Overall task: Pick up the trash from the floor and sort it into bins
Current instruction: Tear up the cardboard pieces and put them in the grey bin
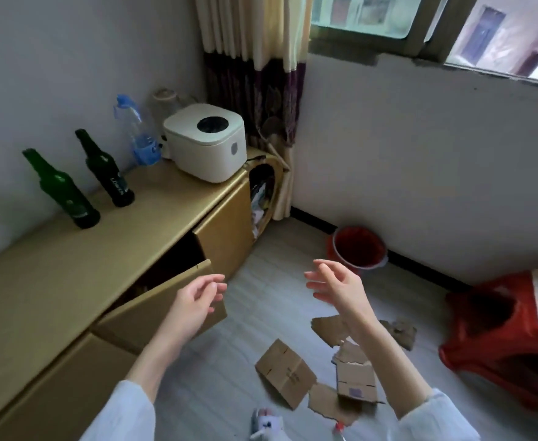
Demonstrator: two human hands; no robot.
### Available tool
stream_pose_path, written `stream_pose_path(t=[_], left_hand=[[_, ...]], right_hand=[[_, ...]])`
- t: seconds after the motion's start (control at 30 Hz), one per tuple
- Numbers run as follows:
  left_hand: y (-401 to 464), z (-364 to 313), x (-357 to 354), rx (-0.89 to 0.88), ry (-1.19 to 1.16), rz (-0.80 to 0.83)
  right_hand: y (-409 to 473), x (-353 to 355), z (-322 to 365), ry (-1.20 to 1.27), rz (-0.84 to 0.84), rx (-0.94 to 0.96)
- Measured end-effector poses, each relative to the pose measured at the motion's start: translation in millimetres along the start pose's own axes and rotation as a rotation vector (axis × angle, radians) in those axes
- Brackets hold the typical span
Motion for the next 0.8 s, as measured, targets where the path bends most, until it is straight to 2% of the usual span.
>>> stream_pose_path(t=[0.3,0.53,0.8], left_hand=[[145.1,-68.7,-81.0,-0.06,0.119,0.247],[218.7,-125.7,-184.4,-0.144,0.244,0.53],[309.8,-154.7,-301.0,-0.185,0.364,0.859]], right_hand=[[99.9,66.6,23.4,0.022,-0.219,-0.037],[141.8,130.9,22.2,0.062,-0.411,-0.104],[203.6,179.6,2.9,0.148,-0.69,-0.207]])
Point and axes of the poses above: each hand's wrist, its own y-axis towards the middle knuckle, its own x-axis out of the back of the hand, z = x × y, the point moved 7 cm from there along y, towards the middle knuckle, and after that the axes turned 1 degree about x, right-handed, at the moved point
